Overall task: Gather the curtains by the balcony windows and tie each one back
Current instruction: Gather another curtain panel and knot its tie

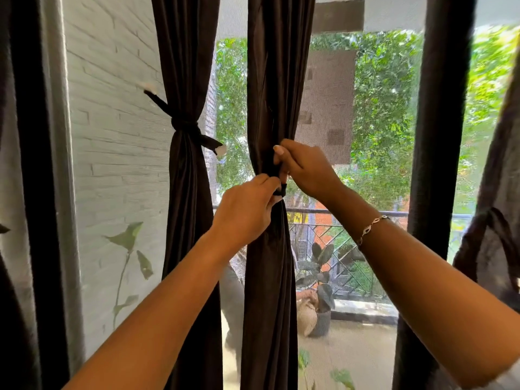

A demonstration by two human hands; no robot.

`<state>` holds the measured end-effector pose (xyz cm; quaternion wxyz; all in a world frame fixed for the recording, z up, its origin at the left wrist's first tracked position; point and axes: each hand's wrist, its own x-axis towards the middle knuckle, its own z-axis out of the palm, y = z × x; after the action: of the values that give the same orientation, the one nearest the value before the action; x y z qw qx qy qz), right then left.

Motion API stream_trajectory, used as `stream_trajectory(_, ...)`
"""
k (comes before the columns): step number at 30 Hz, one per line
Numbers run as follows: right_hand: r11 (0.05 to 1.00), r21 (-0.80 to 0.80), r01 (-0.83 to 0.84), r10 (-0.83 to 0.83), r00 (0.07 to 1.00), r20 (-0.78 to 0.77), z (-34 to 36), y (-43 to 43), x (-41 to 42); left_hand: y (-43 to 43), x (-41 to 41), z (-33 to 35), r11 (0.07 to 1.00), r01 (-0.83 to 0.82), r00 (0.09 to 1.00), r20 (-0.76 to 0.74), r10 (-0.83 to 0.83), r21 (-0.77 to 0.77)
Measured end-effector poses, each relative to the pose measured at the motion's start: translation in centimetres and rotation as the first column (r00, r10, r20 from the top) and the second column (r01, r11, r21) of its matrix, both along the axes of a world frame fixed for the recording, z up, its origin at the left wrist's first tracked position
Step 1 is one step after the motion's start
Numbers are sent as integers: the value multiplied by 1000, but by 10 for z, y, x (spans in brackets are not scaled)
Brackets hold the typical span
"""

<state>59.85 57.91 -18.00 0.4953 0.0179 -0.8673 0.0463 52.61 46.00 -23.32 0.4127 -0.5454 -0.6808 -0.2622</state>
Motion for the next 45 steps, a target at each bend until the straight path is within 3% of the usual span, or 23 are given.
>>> stream_trajectory(3,1000,8,-15,15,1000,-21,-3,0,1,0,0,11,989,140,967,219,-126,-49)
stream_trajectory(7,1000,-20,-24,24,1000,-19,-8,-1,4,-2,4,24,920,384,809,508,-297,-74)
stream_trajectory(11,940,-285,-190,194,981,-15,-23,4,17,-5,-2,25,892,448,656,700,-282,-61)
stream_trajectory(13,846,-444,-294,252,956,-151,-40,2,23,-4,-4,22,884,466,613,738,-283,-47)
stream_trajectory(15,694,-607,-389,245,919,-309,-60,-3,24,-2,-3,20,884,467,597,747,-293,-27)
stream_trajectory(18,533,-748,-395,250,919,-307,-82,-13,21,3,0,18,885,466,588,749,-306,-4)
stream_trajectory(20,519,-773,-365,262,929,-262,-89,-18,20,5,1,18,880,475,571,756,-321,14)
stream_trajectory(25,640,-712,-287,194,958,-212,-88,-21,21,3,5,17,834,548,481,794,-371,58)
stream_trajectory(28,616,-718,-323,199,946,-254,-85,-18,25,3,9,14,801,584,442,776,-450,132)
stream_trajectory(30,574,-730,-370,249,929,-275,-83,-15,30,4,13,8,811,559,496,715,-492,171)
stream_trajectory(33,492,-757,-430,308,899,-310,-82,-10,33,7,17,-4,856,473,688,521,-506,208)
stream_trajectory(35,470,-761,-448,327,889,-321,-81,-8,35,9,20,-11,840,447,730,417,-542,309)
stream_trajectory(39,384,-764,-519,410,837,-362,-80,-8,39,9,26,-16,738,427,602,445,-663,522)
stream_trajectory(42,381,-763,-523,396,838,-376,-76,-9,41,4,29,-12,696,452,474,510,-717,558)
stream_trajectory(45,349,-766,-541,384,828,-410,-74,-5,45,-1,31,-6,674,458,411,533,-739,580)
